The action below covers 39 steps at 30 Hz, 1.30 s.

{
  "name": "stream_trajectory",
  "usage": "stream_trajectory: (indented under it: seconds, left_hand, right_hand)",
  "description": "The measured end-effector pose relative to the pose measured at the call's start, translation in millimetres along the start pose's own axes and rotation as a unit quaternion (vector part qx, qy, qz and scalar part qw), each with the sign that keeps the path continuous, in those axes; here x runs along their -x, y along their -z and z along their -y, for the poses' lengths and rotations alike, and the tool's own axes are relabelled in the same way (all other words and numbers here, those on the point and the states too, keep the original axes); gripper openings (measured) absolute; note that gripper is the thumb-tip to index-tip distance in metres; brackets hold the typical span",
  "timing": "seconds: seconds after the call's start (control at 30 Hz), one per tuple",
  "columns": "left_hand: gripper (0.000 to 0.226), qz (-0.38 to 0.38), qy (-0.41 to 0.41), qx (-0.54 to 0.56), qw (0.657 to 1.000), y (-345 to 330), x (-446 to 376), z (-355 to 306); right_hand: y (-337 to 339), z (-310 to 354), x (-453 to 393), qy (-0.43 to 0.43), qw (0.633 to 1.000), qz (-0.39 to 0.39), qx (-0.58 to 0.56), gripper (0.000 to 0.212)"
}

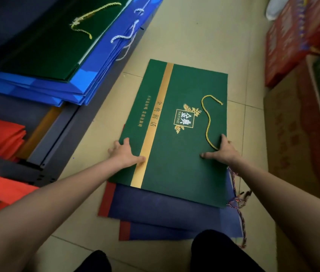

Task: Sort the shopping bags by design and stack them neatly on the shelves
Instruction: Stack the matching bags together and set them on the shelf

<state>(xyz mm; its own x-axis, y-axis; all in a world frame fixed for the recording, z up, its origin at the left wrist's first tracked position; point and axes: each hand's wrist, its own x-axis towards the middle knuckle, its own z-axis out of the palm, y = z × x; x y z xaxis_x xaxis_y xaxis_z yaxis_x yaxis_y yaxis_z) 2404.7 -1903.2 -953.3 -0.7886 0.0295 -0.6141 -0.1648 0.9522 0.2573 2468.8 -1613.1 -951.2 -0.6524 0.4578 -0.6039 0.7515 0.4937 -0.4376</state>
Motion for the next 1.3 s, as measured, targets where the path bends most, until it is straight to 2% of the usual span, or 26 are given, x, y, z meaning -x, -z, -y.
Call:
stream_trajectory:
  seconds: [0.13,0.2,0.33,0.4,0.57,0.67,0.73,0.83,0.93,1.0,1.13,1.23,1.3]
  left_hand:
    - [0.097,-0.003,0.040,0.048,0.998,-10,11,8]
    - [0.096,-0.012,0.063,0.107,0.992,-6,9,11]
    - [0.085,-0.018,0.083,0.291,0.953,9,6,14]
    - [0.080,-0.017,0.075,0.328,0.942,11,6,8]
    - [0.073,-0.004,0.035,0.328,0.944,13,7,-18]
    - [0.064,-0.027,0.008,0.302,0.953,25,6,-32]
    - [0.067,-0.058,-0.001,0.286,0.956,34,6,-42]
    - [0.074,-0.084,-0.027,0.284,0.955,44,10,-63]
    - [0.068,-0.112,-0.083,0.297,0.945,60,18,-90]
    - [0.064,-0.161,-0.102,0.291,0.938,82,24,-105]
    - [0.054,-0.290,-0.068,0.212,0.931,138,35,-103]
    - [0.048,-0.294,-0.045,0.234,0.926,157,34,-86]
    - [0.044,-0.257,-0.055,0.261,0.929,153,34,-79]
  right_hand:
    - [4,6,1,0.043,0.994,-0.019,-0.102,0.107]
    - [5,14,3,0.065,0.986,-0.032,-0.147,0.101]
    - [16,31,5,0.086,0.974,-0.064,-0.199,0.092]
    - [27,38,4,0.094,0.970,-0.086,-0.207,0.087]
    - [56,41,2,0.098,0.963,-0.113,-0.223,0.075]
    - [68,38,6,0.091,0.953,-0.091,-0.272,0.068]
    - [73,39,9,0.097,0.948,-0.098,-0.288,0.066]
    - [89,48,13,0.140,0.933,-0.159,-0.291,0.061]
    - [120,62,16,0.206,0.916,-0.241,-0.246,0.057]
    - [138,71,19,0.223,0.903,-0.275,-0.244,0.056]
    - [137,101,23,0.249,0.878,-0.272,-0.305,0.055]
    - [132,124,21,0.249,0.879,-0.261,-0.312,0.052]
    - [142,129,27,0.235,0.882,-0.303,-0.275,0.048]
